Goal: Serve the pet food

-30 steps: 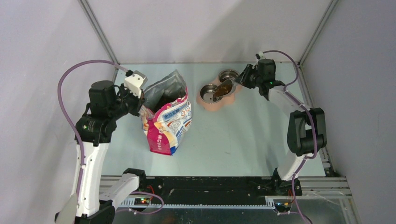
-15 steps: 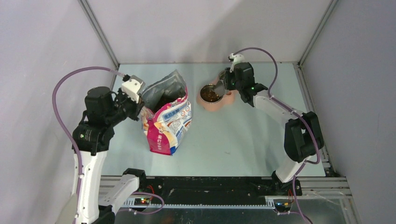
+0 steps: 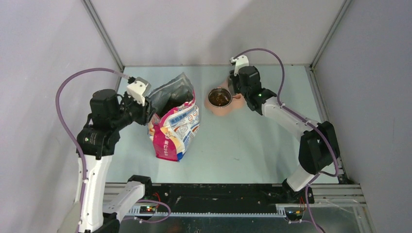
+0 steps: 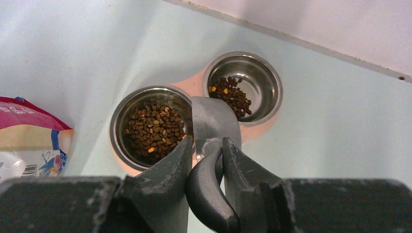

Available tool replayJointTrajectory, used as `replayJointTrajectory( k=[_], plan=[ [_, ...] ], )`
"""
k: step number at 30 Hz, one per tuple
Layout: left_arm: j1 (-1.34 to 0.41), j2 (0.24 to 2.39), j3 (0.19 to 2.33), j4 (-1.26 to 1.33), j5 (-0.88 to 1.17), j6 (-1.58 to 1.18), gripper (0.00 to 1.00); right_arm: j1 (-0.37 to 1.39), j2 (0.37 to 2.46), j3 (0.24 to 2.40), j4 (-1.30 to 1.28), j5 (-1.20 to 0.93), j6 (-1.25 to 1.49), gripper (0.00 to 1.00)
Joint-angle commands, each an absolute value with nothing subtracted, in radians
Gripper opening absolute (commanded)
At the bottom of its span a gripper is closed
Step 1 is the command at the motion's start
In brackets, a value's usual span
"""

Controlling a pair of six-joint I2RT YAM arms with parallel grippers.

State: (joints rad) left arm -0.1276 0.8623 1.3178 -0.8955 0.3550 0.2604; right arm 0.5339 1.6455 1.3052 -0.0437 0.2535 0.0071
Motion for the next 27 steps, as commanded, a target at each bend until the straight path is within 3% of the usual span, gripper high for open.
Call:
replayJointTrajectory(
  k=[1,6,15,18,24,27],
  plan=[
    [-0.119,0.898,1.388,-0.855,0.376,0.214,0.50,0.513,1.559,1.358,-0.068,0.258,0.032,0.00],
    [-0.120,0.977,1.442,-0.834,0.345,0.168,0.59,0.446,1.512,1.447,-0.182,0.160,0.111,0.00],
    [-0.172,1.180,1.592,-0.892,0.174,0.233,0.60,0.178,1.450,1.461,-0.311,-0.346,0.130,0.00],
    [-0.179,1.224,1.611,-0.930,0.166,0.251,0.60,0.151,1.393,1.481,-0.335,-0.425,0.083,0.00],
    [-0.181,1.254,1.549,-0.934,0.147,0.238,0.53,0.177,1.285,1.602,-0.408,-0.518,0.050,0.00],
    [-0.181,1.239,1.517,-0.919,0.133,0.226,0.45,0.292,1.277,1.689,-0.466,-0.493,0.011,0.00]
  ],
)
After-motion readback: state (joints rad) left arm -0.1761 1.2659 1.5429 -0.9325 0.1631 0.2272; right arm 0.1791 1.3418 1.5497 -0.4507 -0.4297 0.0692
